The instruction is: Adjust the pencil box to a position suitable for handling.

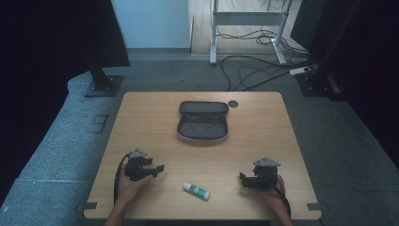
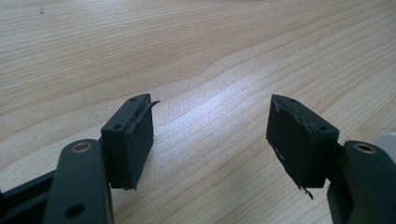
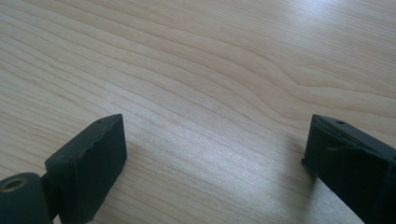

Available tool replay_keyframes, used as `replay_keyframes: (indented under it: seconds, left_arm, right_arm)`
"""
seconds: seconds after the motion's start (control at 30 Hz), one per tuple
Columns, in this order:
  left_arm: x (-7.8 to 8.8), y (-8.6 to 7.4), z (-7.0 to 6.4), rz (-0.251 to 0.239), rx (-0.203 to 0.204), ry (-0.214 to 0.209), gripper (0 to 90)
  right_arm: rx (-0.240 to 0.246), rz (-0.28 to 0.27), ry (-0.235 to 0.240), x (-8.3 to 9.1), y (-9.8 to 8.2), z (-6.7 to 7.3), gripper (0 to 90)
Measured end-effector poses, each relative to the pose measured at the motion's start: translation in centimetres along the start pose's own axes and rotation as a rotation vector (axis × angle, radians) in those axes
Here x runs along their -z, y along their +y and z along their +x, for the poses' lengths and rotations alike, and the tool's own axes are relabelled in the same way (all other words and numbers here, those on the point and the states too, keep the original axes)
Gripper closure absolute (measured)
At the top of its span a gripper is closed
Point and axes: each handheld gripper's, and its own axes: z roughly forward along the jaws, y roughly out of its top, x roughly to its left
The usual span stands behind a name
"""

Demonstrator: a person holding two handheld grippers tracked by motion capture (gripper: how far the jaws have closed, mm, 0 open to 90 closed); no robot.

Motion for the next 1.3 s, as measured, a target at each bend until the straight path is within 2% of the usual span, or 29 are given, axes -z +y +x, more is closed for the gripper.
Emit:
replay_keyframes:
  seconds: [0.4,0.5,0.63,0.8,0.97,1.3]
  left_arm:
    - [0.0,0.0,0.0,0.002,0.004,-0.006,32.3]
    - [0.0,0.0,-0.1,0.003,0.011,-0.005,32.3]
    - [0.1,0.0,-0.2,0.004,0.019,-0.004,32.2]
    - [0.4,0.1,-0.4,-0.01,0.033,0.0,32.7]
    - [0.9,0.9,-0.8,-0.048,0.073,-0.022,34.1]
    - [0.9,2.4,-1.5,-0.076,0.071,-0.053,34.6]
  right_arm:
    - [-0.023,-0.004,-0.028,0.2,-0.2,-0.2,6.8]
    - [-0.032,-0.015,-0.037,0.3,-0.2,-0.1,12.9]
    - [-0.034,-0.012,-0.034,0.1,0.1,0.0,13.6]
    - [-0.04,-0.012,-0.03,0.1,0.3,-0.1,19.4]
    - [-0.05,-0.046,-0.005,0.8,0.7,-0.3,22.5]
    - [-0.063,-0.106,0.012,1.8,1.9,-0.3,24.6]
